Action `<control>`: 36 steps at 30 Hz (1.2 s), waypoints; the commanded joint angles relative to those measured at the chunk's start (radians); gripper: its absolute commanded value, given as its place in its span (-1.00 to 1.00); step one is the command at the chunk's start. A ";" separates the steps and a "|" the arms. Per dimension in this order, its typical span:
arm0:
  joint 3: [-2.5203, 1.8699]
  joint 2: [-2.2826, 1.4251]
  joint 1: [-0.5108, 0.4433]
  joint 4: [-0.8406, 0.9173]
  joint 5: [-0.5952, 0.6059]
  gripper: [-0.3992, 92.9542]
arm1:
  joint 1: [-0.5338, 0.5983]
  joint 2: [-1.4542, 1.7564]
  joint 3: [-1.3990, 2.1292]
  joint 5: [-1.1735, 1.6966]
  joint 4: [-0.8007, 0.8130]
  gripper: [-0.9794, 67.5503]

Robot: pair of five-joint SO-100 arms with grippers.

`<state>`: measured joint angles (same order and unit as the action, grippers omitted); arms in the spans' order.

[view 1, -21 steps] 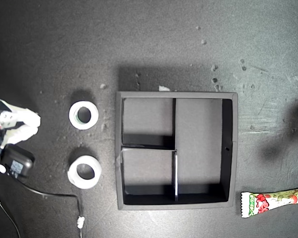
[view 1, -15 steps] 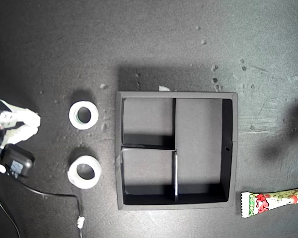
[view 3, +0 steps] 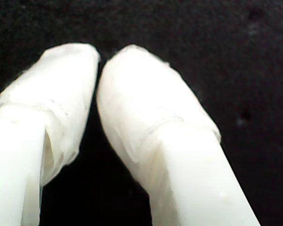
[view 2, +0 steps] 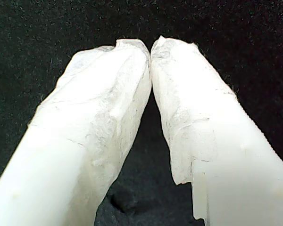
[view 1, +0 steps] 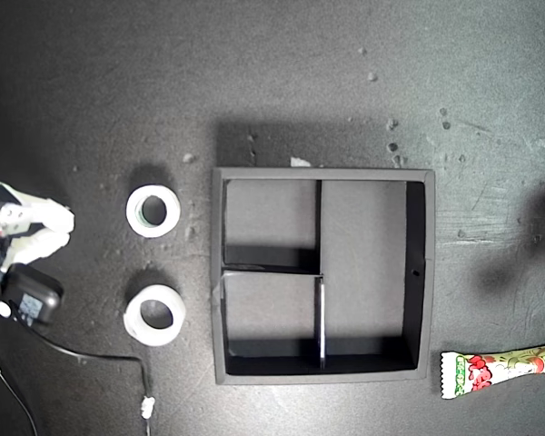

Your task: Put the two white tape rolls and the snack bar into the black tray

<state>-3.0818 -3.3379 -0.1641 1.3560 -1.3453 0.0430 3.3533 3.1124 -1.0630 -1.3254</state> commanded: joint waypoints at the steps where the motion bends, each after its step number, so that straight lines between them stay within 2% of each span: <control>1: -0.057 -0.048 0.011 0.040 -0.009 -0.99 | -0.011 -0.003 0.012 -0.005 -0.015 -0.97; 11: -0.057 -0.048 0.006 0.040 -0.011 -0.99 | -0.008 -0.003 0.012 -0.006 -0.015 -0.97; 14: -0.057 -0.048 0.005 0.035 -0.071 -0.99 | -0.043 -0.002 0.012 -0.057 -0.005 -0.97; 18: -0.057 -0.048 0.009 -0.179 -0.034 -0.99 | -0.115 -0.002 0.012 -0.015 0.161 -0.91; 21: -0.057 -0.048 0.031 -0.305 -0.032 -0.99 | -0.104 -0.002 0.012 0.163 0.327 -0.97; 22: -0.057 -0.048 0.031 -0.314 -0.075 -0.99 | -0.094 -0.002 0.012 0.202 0.359 -0.97; 23: -0.057 -0.048 0.029 -0.348 -0.044 -0.99 | -0.084 -0.002 0.012 0.235 0.385 -0.97; 26: -0.055 -0.046 -0.005 -0.520 0.189 -0.99 | -0.054 -0.002 0.012 0.288 0.436 -0.97; 28: -0.044 -0.046 0.009 -0.589 0.290 -0.88 | -0.026 -0.002 0.012 0.324 0.465 -0.97; 32: -0.037 -0.046 0.057 -0.704 0.383 -0.71 | 0.009 -0.002 0.012 0.336 0.534 -0.97; 36: 0.032 -0.048 0.069 -0.730 0.430 -0.70 | 0.018 -0.002 0.012 0.233 0.588 -0.97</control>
<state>-3.0741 -3.3379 -0.1089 0.6504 -0.9511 0.0445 3.3471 3.1124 -0.7624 -0.7808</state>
